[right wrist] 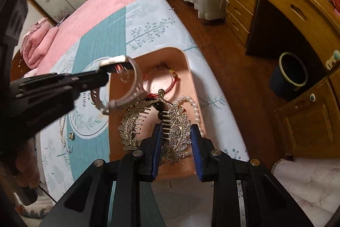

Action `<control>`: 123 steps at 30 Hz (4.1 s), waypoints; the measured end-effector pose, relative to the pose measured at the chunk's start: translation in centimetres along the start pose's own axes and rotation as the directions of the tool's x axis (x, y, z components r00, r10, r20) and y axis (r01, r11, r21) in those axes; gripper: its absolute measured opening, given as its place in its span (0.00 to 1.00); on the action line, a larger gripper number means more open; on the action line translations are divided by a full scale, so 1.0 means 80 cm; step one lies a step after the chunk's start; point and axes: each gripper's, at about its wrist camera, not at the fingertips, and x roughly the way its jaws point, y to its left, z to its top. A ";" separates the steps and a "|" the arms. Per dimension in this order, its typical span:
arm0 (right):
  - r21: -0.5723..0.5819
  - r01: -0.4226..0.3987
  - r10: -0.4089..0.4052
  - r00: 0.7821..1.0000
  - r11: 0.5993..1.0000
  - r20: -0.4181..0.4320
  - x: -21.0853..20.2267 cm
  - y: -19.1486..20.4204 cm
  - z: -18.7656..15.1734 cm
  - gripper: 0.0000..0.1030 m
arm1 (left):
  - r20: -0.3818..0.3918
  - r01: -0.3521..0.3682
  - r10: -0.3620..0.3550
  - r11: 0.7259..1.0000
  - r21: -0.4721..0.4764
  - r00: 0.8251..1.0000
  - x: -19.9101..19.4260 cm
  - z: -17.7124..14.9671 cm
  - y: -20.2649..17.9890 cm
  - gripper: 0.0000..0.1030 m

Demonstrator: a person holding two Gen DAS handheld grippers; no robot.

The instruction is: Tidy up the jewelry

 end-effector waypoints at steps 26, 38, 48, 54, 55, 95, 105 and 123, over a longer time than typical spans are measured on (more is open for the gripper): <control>-0.120 -0.011 0.006 0.999 0.993 -0.044 0.011 0.033 0.020 0.37 | -0.009 -0.043 0.043 0.998 -0.047 0.999 -0.006 -0.017 0.017 0.31; -0.186 -0.014 0.016 1.000 0.982 0.008 -0.018 0.068 0.007 0.37 | 0.014 -0.051 0.054 0.982 -0.183 0.998 -0.060 -0.090 0.059 0.31; -0.287 -0.042 0.051 0.998 0.957 0.022 -0.025 0.124 -0.007 0.37 | -0.035 -0.128 0.123 0.926 -0.356 0.992 -0.075 -0.180 0.131 0.31; -0.373 -0.080 0.084 0.996 0.924 -0.007 -0.013 0.170 -0.014 0.37 | -0.075 -0.178 0.163 0.854 -0.489 0.984 -0.075 -0.229 0.197 0.31; -0.386 -0.085 0.087 0.996 0.919 -0.012 -0.010 0.177 -0.014 0.37 | -0.078 -0.184 0.168 0.845 -0.502 0.983 -0.075 -0.234 0.204 0.31; -0.467 -0.042 0.007 0.997 0.883 -0.075 0.170 0.272 0.046 0.19 | -0.177 -0.236 0.165 0.812 -0.533 0.970 0.014 -0.196 0.289 0.07; -0.448 -0.120 0.094 0.992 0.886 -0.081 0.146 0.260 0.046 0.18 | -0.044 -0.143 0.146 0.794 -0.591 0.988 -0.018 -0.193 0.293 0.00; -0.458 -0.168 0.158 0.986 0.873 -0.060 0.100 0.260 0.031 0.18 | -0.097 -0.140 0.104 0.834 -0.534 0.990 0.005 -0.183 0.317 0.35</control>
